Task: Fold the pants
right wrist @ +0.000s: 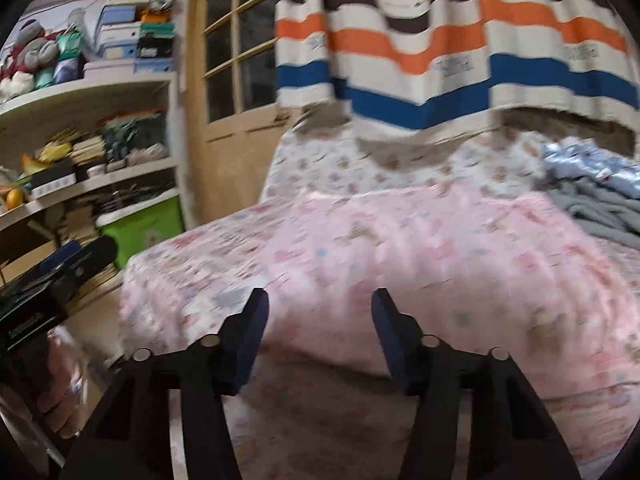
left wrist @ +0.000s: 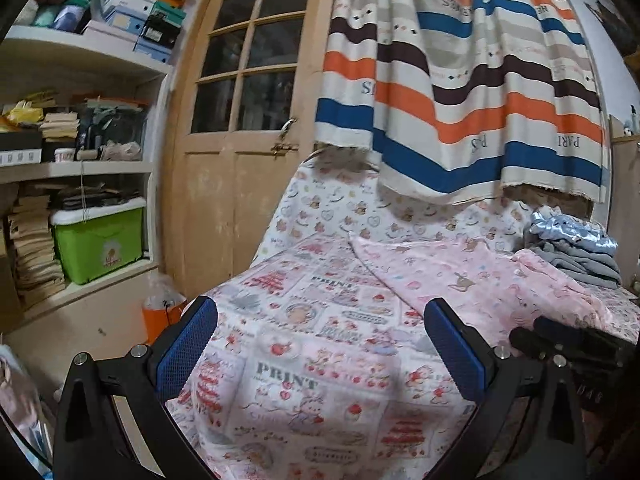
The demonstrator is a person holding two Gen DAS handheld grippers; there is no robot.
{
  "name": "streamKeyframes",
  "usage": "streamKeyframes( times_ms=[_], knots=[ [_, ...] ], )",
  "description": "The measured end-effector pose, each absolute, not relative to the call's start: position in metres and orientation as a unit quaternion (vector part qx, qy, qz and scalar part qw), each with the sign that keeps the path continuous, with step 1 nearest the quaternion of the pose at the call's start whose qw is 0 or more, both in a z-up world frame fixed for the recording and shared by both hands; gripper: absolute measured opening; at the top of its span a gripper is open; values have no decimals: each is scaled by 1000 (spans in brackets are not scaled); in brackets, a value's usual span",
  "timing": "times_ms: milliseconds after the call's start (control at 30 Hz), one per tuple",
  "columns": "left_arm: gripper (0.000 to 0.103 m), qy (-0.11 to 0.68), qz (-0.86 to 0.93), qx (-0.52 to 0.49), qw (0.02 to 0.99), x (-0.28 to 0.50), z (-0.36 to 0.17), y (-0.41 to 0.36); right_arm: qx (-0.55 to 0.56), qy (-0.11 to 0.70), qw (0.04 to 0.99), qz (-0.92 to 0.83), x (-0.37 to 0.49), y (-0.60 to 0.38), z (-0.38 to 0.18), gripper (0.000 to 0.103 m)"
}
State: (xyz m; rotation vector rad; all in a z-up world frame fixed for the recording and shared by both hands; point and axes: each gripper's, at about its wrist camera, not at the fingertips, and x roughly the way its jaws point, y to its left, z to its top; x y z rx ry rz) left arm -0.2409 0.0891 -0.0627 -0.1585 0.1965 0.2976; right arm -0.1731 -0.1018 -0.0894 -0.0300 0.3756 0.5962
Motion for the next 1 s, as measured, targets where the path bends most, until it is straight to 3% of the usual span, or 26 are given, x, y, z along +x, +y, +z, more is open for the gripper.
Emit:
streamKeyframes(
  times_ms=[300, 833, 967, 1000],
  knots=[
    [103, 105, 153, -82, 979, -234, -65, 95, -22, 180, 938, 296, -176, -92, -87, 40],
    [103, 119, 160, -75, 977, -223, -66, 92, -61, 194, 923, 328, -182, -81, -96, 34],
    [103, 122, 161, -82, 976, -218, -66, 97, -86, 188, 929, 306, -185, -75, -98, 26],
    [103, 123, 162, -82, 976, -217, -66, 97, -87, 188, 932, 299, -184, -75, -98, 20]
  ],
)
